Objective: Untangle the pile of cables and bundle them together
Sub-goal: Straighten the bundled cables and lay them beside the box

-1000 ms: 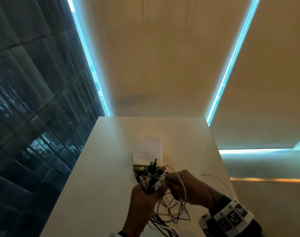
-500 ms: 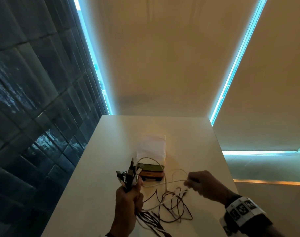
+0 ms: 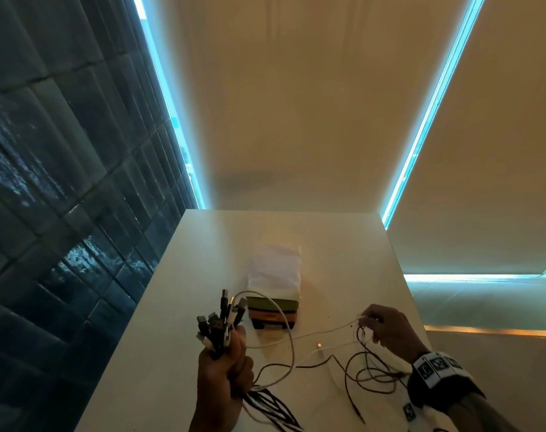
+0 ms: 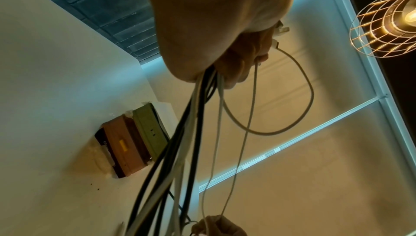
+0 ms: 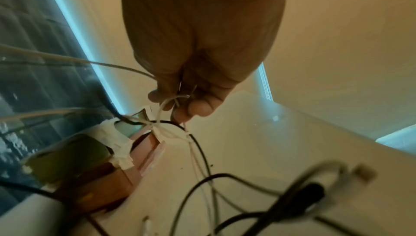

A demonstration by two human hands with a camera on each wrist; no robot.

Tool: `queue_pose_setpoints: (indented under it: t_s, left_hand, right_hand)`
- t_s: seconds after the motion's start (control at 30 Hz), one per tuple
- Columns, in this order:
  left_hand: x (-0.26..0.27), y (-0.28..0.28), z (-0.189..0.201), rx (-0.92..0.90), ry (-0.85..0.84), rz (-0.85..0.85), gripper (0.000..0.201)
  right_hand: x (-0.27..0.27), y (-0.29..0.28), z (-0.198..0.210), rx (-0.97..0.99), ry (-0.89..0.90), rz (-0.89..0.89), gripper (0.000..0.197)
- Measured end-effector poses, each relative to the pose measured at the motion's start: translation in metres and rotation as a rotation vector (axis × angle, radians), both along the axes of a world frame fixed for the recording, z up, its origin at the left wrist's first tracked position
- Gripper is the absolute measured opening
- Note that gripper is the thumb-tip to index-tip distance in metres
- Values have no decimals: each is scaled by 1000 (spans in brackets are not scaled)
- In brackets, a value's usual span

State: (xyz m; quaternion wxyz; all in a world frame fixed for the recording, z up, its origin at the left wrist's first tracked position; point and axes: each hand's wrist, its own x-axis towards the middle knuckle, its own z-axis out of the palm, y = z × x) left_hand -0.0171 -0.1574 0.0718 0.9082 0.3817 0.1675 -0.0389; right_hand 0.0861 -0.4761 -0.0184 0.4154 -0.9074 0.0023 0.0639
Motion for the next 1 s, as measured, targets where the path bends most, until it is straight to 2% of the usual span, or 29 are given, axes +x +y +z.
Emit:
queue_pose_setpoints:
  t_s: [0.1,0.17,0.23,0.3,0.37,0.43,0.53,0.6,0.67,0.8,0.9,1.0]
  left_hand:
    - [2,0,-1,63,38,19,26]
    - [4,-3,-3,143,39,16,28]
    - [6,-8,-1,235,24,2,31]
    - [10,-15,2,306,11,-13,26]
    - [15,-22,4,361,8,-6,16]
    - [20,-29,4,423,15,13,22]
    - [24,-36,2,519,14,60,21]
    - [26,-37,0,582,7,78,19]
    - [26,-35,-3,633,23,86,26]
    - [26,-29,-9,699,73,125,54]
    - [28,-27,-9,705,120,90,52]
    - [27,-24,-9,577,125,-4,41]
  right_hand:
    - [5,16,12,147,-41,-125,15]
    - [8,34,30,219,-85,-143,12]
    - [9,53,51,323,-124,-87,9]
    - [7,73,74,433,-143,7,5]
    - [2,92,91,592,-90,59,11]
    - [-3,107,98,676,-4,113,15]
    - [-13,127,97,527,21,301,17]
    - [-21,135,93,395,-64,487,14]
    - [-27,142,91,307,-119,591,17]
    - [-30,144,86,110,-198,589,25]
    - [-33,143,88,93,-230,574,19]
    - [-34,142,87,89,-243,616,14]
